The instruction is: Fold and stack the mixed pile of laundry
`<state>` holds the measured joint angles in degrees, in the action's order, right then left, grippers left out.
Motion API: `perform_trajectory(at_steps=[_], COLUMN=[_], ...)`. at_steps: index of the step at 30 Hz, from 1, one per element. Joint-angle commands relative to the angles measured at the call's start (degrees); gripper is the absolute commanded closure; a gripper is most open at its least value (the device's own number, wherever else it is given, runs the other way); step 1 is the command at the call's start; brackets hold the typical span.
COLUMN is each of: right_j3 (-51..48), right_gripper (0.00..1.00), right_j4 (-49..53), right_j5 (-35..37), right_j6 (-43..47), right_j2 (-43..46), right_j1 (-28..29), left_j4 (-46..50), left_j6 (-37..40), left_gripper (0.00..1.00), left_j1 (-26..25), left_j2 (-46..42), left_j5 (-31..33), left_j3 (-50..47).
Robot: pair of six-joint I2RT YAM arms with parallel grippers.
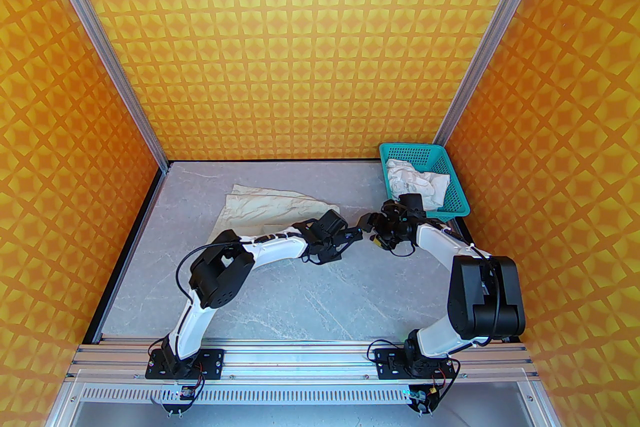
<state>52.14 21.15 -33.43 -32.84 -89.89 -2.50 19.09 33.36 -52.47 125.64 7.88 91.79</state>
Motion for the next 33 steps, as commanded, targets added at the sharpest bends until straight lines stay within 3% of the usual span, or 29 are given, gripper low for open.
perform_trajectory(at_steps=[1,5,9,20,33], right_j3=[-1.15,-2.08,-3.91,-6.67,-8.93], right_gripper=[0.29,0.3,0.28,0.1,0.09], right_j4=[-2.62,-5.29,-11.03,-32.07,-51.31], right_j5=[-3.56,-5.74,-9.61,-15.78,-14.39], right_j6=[-2.62,-5.37,-10.43,-29.26,-45.96], right_j2=[0.72,0.19,-0.94,-6.68,-15.31], right_j1=[-0.98,-1.45,-1.45,5.43,11.59], left_j4=[2.24,0.67,-3.81,-11.65,-13.58], left_j6=[1.43,0.88,-2.31,-6.41,-8.21], left_gripper=[0.49,0.82,1.0,1.0,1.0], left_j1=[-0.36,-0.35,-0.2,0.9,1.17], left_j2=[1.97,0.48,-5.06,-14.61,-16.03], left_j5=[2.06,1.9,0.19,-2.15,-2.32], left_j3=[2.03,0.6,-2.58,-11.45,-13.7])
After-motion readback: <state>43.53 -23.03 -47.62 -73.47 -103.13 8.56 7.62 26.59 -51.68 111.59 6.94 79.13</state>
